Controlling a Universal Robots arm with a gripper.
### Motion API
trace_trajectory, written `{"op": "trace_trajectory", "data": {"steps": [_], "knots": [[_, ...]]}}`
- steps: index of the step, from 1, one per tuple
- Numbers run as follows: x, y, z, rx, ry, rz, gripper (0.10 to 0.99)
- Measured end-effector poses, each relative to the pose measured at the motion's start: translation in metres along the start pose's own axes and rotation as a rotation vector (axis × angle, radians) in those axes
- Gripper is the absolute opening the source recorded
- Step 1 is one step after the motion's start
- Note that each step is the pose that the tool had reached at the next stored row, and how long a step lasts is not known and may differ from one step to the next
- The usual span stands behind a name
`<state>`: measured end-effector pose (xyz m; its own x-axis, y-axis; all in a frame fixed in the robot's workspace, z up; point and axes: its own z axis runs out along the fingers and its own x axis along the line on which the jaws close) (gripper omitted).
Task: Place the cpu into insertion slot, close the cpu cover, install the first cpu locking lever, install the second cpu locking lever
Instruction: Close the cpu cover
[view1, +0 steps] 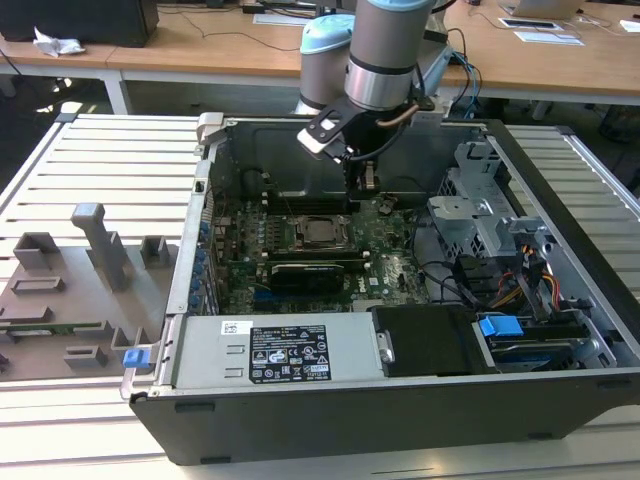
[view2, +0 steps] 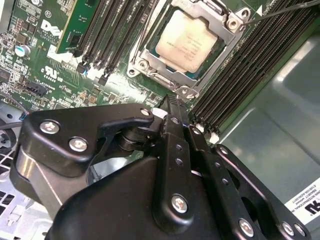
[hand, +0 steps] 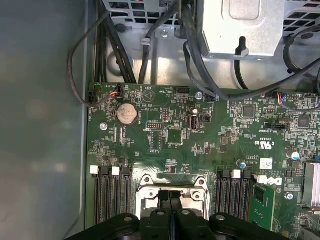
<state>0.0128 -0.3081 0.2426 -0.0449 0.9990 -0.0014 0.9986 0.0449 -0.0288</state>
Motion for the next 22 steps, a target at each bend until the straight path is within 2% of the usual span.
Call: {"op": "trace_trajectory", "data": {"steps": [2, 6, 11, 22], "knots": [[0.0001, -0.0017, 0.0001, 0.000, 0.0000, 0.000, 0.106], [0.0005, -0.0114, 0.0012, 0.000, -0.0001, 0.000, 0.106], [0.0008, -0.0186, 0.0025, 0.000, 0.0000, 0.000, 0.106], [0.0011, -0.0247, 0.0094, 0.000, 0.0000, 0.000, 0.106]]}}
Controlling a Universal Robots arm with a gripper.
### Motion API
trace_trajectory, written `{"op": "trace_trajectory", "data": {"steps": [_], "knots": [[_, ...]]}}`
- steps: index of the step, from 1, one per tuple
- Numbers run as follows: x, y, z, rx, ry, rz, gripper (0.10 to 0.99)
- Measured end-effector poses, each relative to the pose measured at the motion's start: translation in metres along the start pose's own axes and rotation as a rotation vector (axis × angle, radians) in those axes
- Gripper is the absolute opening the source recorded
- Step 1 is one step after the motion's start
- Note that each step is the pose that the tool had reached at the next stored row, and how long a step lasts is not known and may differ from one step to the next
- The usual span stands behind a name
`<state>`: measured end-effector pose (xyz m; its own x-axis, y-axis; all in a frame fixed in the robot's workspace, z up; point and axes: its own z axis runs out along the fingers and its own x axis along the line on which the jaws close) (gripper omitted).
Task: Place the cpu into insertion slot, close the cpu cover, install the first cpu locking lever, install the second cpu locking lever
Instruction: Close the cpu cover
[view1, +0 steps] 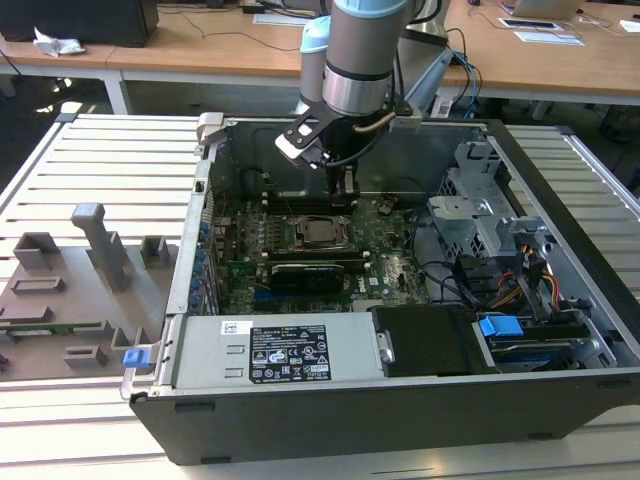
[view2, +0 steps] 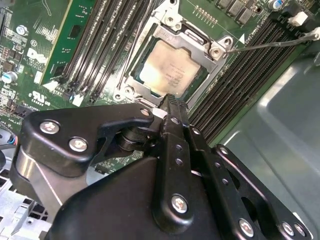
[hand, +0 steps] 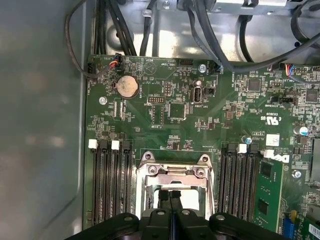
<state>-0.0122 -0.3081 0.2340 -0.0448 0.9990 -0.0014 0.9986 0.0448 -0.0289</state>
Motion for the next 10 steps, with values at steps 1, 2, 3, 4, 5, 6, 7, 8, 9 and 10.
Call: {"op": "trace_trajectory", "data": {"steps": [1, 2, 3, 4, 5, 6, 7, 8, 9, 10], "knots": [[0.0001, -0.0007, 0.0029, 0.000, 0.0001, 0.000, 0.106], [0.0001, -0.0020, 0.0079, 0.000, 0.0000, 0.000, 0.106], [0.0001, -0.0024, 0.0094, 0.000, 0.0000, 0.000, 0.106], [0.0001, -0.0027, 0.0108, 0.000, 0.0000, 0.000, 0.106], [0.0002, -0.0032, 0.0130, 0.000, 0.0000, 0.000, 0.106], [0.0002, -0.0036, 0.0143, 0.000, 0.0000, 0.000, 0.106], [0.0002, -0.0042, 0.0156, 0.000, 0.0000, 0.000, 0.106], [0.0003, -0.0054, 0.0165, 0.000, 0.0000, 0.000, 0.106], [0.0004, -0.0076, 0.0171, 0.000, 0.0000, 0.000, 0.106], [0.0007, -0.0150, 0.0175, 0.000, -0.0001, 0.000, 0.106]]}}
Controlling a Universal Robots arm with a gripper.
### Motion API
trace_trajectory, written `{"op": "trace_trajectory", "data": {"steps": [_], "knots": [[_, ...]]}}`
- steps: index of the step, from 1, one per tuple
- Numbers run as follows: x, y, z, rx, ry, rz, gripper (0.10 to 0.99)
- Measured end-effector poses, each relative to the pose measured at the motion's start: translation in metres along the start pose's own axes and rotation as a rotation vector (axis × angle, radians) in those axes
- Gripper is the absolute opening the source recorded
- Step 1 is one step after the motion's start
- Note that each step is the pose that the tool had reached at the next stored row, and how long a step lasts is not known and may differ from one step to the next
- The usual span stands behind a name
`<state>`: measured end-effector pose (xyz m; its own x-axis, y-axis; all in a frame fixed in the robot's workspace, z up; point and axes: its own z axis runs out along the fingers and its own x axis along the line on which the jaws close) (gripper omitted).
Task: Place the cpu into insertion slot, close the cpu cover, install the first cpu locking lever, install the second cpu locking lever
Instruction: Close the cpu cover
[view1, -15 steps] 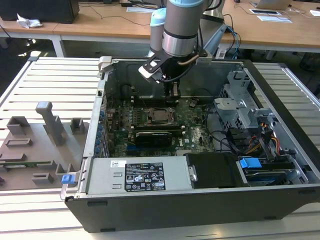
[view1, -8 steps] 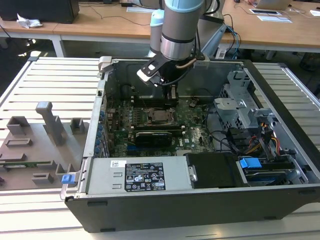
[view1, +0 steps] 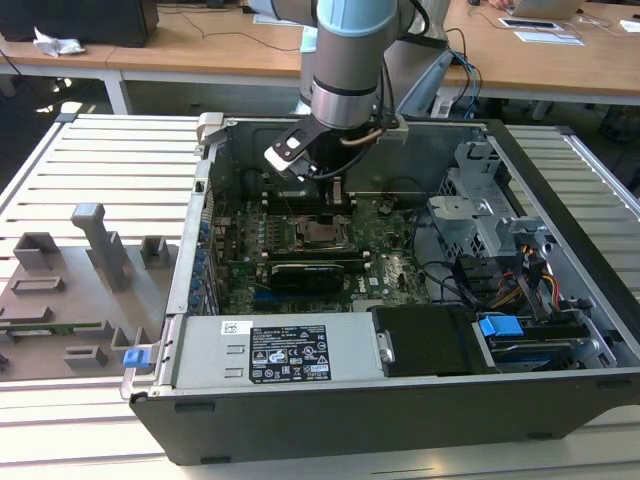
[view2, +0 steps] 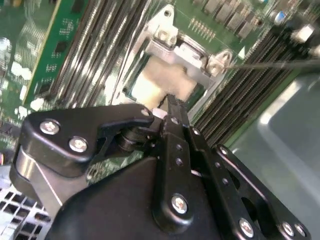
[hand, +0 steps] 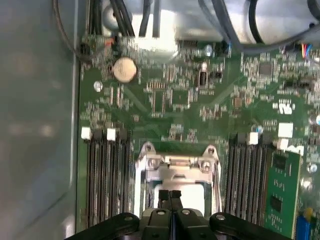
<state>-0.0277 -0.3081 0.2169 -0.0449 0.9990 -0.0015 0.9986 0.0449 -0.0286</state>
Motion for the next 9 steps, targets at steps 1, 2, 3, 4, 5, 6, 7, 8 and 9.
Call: {"op": "trace_trajectory", "data": {"steps": [1, 2, 3, 4, 5, 6, 7, 8, 9], "knots": [[0.0003, -0.0053, 0.0002, 0.000, 0.0000, 0.000, 0.106], [0.0005, -0.0103, 0.0004, -0.001, 0.0000, 0.000, 0.106], [0.0007, -0.0147, 0.0005, -0.001, 0.0000, 0.000, 0.106], [0.0009, -0.0185, 0.0007, -0.002, -0.0001, 0.000, 0.106], [0.0011, -0.0245, 0.0010, -0.002, 0.0001, 0.000, 0.106], [0.0014, -0.0294, 0.0021, -0.002, 0.0003, 0.000, 0.106], [0.0015, -0.0316, 0.0036, -0.002, 0.0002, 0.000, 0.106], [0.0015, -0.0326, 0.0046, -0.002, 0.0001, 0.000, 0.106], [0.0016, -0.0340, 0.0061, -0.002, 0.0002, 0.000, 0.106]]}}
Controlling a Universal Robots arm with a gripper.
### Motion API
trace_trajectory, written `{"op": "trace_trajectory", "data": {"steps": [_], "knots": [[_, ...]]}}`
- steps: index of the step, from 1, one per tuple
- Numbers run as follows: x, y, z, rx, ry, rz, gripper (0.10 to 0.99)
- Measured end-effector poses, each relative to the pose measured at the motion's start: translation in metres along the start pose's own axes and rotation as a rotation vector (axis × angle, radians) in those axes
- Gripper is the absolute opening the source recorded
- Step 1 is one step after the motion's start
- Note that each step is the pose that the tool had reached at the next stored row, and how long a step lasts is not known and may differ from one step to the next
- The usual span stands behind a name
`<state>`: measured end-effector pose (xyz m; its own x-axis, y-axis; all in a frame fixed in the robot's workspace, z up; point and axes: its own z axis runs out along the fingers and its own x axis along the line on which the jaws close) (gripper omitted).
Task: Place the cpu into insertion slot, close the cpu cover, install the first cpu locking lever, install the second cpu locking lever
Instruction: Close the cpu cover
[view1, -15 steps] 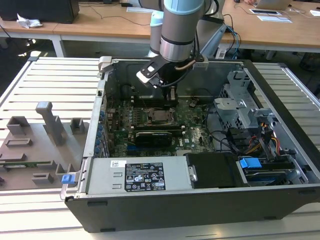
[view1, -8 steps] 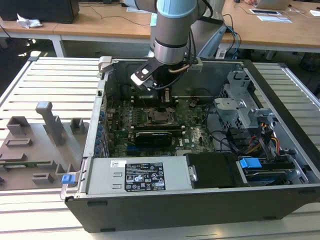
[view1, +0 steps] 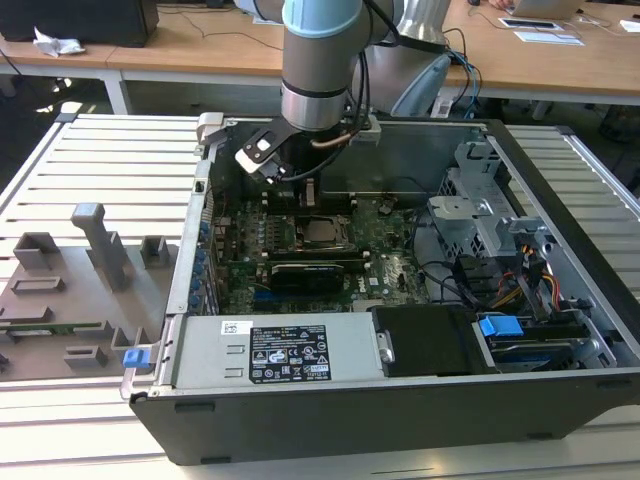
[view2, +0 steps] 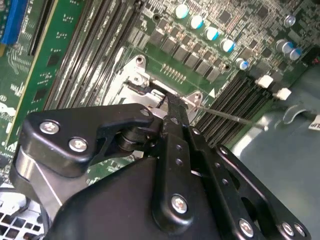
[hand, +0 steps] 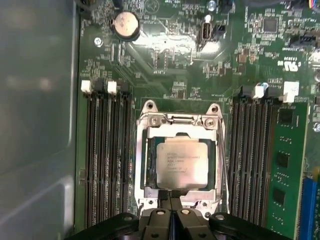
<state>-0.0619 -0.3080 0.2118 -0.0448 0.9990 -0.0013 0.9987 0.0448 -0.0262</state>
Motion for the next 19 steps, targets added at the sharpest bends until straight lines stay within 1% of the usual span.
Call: {"op": "trace_trajectory", "data": {"steps": [2, 4, 10, 16, 19], "knots": [[0.0001, -0.0028, 0.0019, 0.000, -0.0002, 0.000, 0.106], [0.0002, -0.0042, 0.0032, 0.000, -0.0001, 0.000, 0.106], [0.0002, -0.0036, 0.0045, 0.000, -0.0004, -0.010, 0.106], [0.0000, 0.0000, 0.0065, 0.000, -0.0004, -0.012, 0.106], [-0.0005, 0.0101, 0.0059, 0.000, -0.0005, -0.012, 0.106]]}}
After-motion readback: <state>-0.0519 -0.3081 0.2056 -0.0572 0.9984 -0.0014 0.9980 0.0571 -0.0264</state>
